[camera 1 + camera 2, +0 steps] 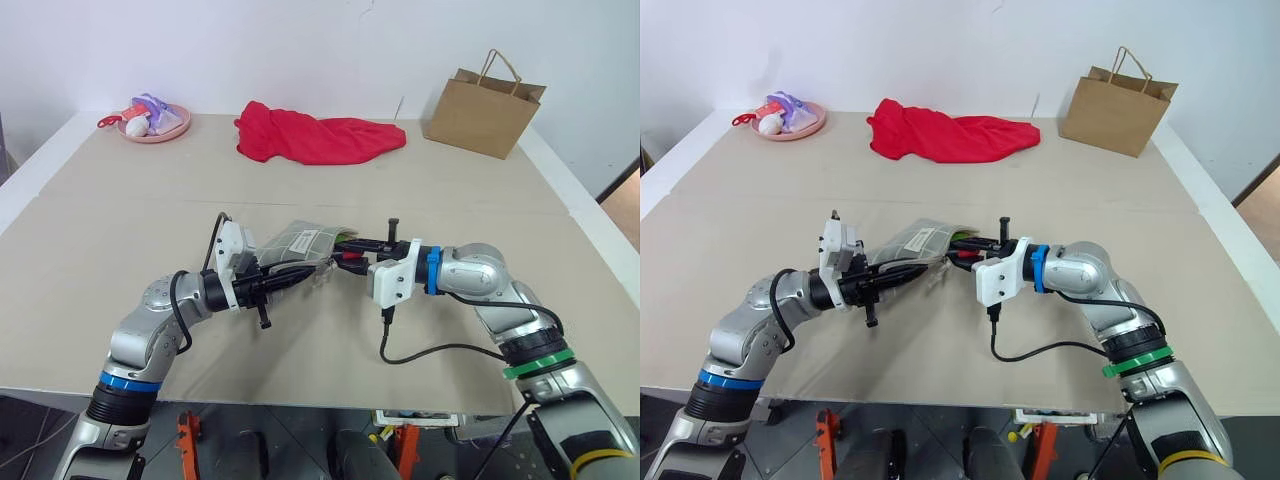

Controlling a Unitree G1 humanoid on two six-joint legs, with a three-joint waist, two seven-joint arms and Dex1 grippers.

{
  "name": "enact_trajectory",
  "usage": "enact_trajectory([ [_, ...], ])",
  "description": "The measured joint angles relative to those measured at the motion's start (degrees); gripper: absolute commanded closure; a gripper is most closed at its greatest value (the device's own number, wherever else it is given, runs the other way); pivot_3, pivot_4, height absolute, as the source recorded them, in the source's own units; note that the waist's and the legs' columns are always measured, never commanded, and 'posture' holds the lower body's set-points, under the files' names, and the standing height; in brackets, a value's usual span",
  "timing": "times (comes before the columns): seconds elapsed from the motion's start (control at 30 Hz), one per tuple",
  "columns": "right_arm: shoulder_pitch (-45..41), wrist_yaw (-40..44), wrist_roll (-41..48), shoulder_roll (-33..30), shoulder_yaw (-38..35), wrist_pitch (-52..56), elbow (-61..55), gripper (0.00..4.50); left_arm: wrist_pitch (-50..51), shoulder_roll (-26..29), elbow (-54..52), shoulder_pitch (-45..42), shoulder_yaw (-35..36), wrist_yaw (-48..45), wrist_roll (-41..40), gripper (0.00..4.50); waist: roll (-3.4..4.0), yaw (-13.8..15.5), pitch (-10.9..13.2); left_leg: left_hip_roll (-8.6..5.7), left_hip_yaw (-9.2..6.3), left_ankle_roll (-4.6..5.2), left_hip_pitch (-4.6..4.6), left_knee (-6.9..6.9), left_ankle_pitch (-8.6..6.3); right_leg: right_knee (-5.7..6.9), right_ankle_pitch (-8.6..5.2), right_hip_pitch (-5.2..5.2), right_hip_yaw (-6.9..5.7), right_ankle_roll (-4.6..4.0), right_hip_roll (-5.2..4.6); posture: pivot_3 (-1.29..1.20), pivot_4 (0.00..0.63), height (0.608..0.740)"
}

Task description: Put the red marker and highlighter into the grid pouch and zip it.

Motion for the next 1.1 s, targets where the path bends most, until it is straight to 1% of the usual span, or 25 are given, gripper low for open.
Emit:
enact_trajectory([
  [0.07,-0.51,-0.02,-0.26,0.63,0.25,-0.34,1.13,3.94,0.38,-0.05,0.0,0.0,0.01,0.1,0.0,4.5,0.0,-0.01,0.0,-0.01,0.0,0.0,0.01,0.0,0.0,0.0,0.0,0.0,0.03,0.0,-0.02,0.0,0.15,0.74],
  [0.13,-0.87,-0.02,-0.27,1.1,0.36,-0.47,1.75,2.92,0.4,-0.05,0.0,0.03,0.09,0.18,0.0,4.5,0.0,-0.03,0.0,0.0,0.0,0.0,0.01,0.0,0.0,0.0,0.0,0.01,0.03,0.0,-0.01,0.0,0.15,0.74],
  [0.17,-2.04,-0.11,-0.28,1.9,0.84,-0.7,2.89,2.57,0.47,-0.13,-0.01,0.02,0.25,0.6,0.0,4.5,0.0,-0.1,0.0,0.02,-0.01,-0.01,0.04,0.01,0.0,0.01,0.03,-0.01,0.07,-0.02,0.0,0.0,0.15,0.74],
  [0.2,-2.27,-0.16,-0.28,2.09,0.95,-0.79,3.03,2.32,0.47,-0.18,-0.01,0.02,0.28,0.69,0.0,4.5,0.0,-0.1,0.0,0.02,-0.01,-0.01,0.04,0.01,0.0,0.01,0.03,0.0,0.06,-0.02,0.0,0.0,0.15,0.74],
  [0.27,-3.45,-0.4,-0.3,2.96,1.27,-1.01,4.13,1.49,0.47,-0.25,-0.06,0.1,0.54,1.11,-0.02,4.5,0.0,-0.06,0.0,0.02,0.0,-0.01,0.03,0.01,0.01,0.01,0.02,0.01,0.02,-0.02,0.01,0.0,0.15,0.74],
  [0.33,-4.95,-1.67,-0.89,3.78,1.3,-1.73,5.85,0.56,0.47,-0.46,-0.15,0.18,0.69,1.35,-0.04,4.5,0.0,-0.03,0.0,0.01,0.0,-0.02,0.02,0.0,0.01,0.01,0.02,0.0,0.02,-0.02,-0.01,0.0,0.15,0.74],
  [0.47,-7.43,-3.03,-0.53,3.15,0.88,-1.76,8.98,0.56,0.46,-0.83,-0.62,0.24,0.68,2.17,-0.06,4.5,0.0,-0.02,0.0,-0.02,0.0,-0.02,0.0,0.0,0.01,0.01,0.01,0.0,0.05,0.0,-0.06,0.0,0.15,0.74],
  [0.57,-7.31,1.78,7.12,0.72,-1.52,5.97,7.46,0.56,0.48,-0.95,-0.83,0.76,0.67,2.35,-0.12,4.5,0.0,0.14,0.0,0.01,-0.01,-0.02,-0.03,0.0,0.01,0.01,-0.01,0.01,0.02,0.03,-0.12,0.0,0.15,0.74],
  [0.67,-4.52,10.43,19.24,-6.47,-6.47,23.59,-1.12,0.56,0.63,-0.96,-0.88,1.38,0.62,2.39,-0.11,4.5,0.0,0.8,0.0,0.0,-0.03,0.0,-0.08,0.0,-0.01,0.01,-0.05,0.01,-0.03,0.09,-0.22,0.0,0.15,0.74],
  [0.7,-3.13,14.02,24.15,-10.15,-8.98,31.91,-5.05,0.56,0.66,-0.93,-0.88,1.68,0.69,2.35,-0.12,4.5,0.0,0.98,0.0,0.0,-0.02,0.03,-0.07,0.0,-0.02,0.0,-0.06,0.0,-0.03,0.09,-0.22,0.0,0.15,0.74],
  [0.73,-3.0,14.34,24.63,-10.4,-9.26,32.71,-5.44,0.56,0.66,-0.93,-0.88,1.68,0.69,2.35,-0.12,4.5,0.0,1.09,0.0,-0.02,-0.02,0.03,-0.07,-0.01,-0.02,0.0,-0.06,0.0,-0.02,0.09,-0.22,0.0,0.15,0.74],
  [0.77,-2.05,15.69,27.38,-11.58,-10.38,36.78,-7.58,0.56,0.68,-1.07,-0.88,1.54,0.58,2.37,-0.12,4.5,0.0,1.08,0.0,-0.02,-0.02,0.03,-0.04,-0.01,-0.02,0.0,-0.06,0.0,0.0,0.08,-0.19,0.0,0.15,0.74],
  [0.87,2.48,21.76,39.08,-17.52,-15.28,51.53,-14.57,0.56,0.69,-1.21,-1.08,1.64,0.52,2.34,-0.12,4.5,0.02,1.12,0.01,-0.03,-0.03,0.03,-0.04,-0.02,-0.02,0.0,-0.06,0.0,-0.03,0.05,-0.14,0.0,0.15,0.74],
  [0.97,2.51,21.84,45.54,-17.84,-20.12,58.8,-16.05,0.56,0.69,-1.35,-1.08,1.62,0.5,2.34,-0.11,4.5,0.01,0.65,0.01,0.0,-0.05,0.03,0.07,-0.02,-0.02,0.0,-0.01,0.04,0.03,-0.01,-0.06,0.0,0.15,0.74],
  [1.1,4.56,18.11,57.12,-17.11,-25.6,73.53,-20.27,0.56,0.68,-1.45,-1.08,1.64,0.47,2.28,-0.11,4.5,0.01,0.65,0.0,0.03,-0.03,0.04,0.07,-0.01,0.01,0.0,0.0,0.06,-0.01,0.0,0.02,0.0,0.15,0.74],
])
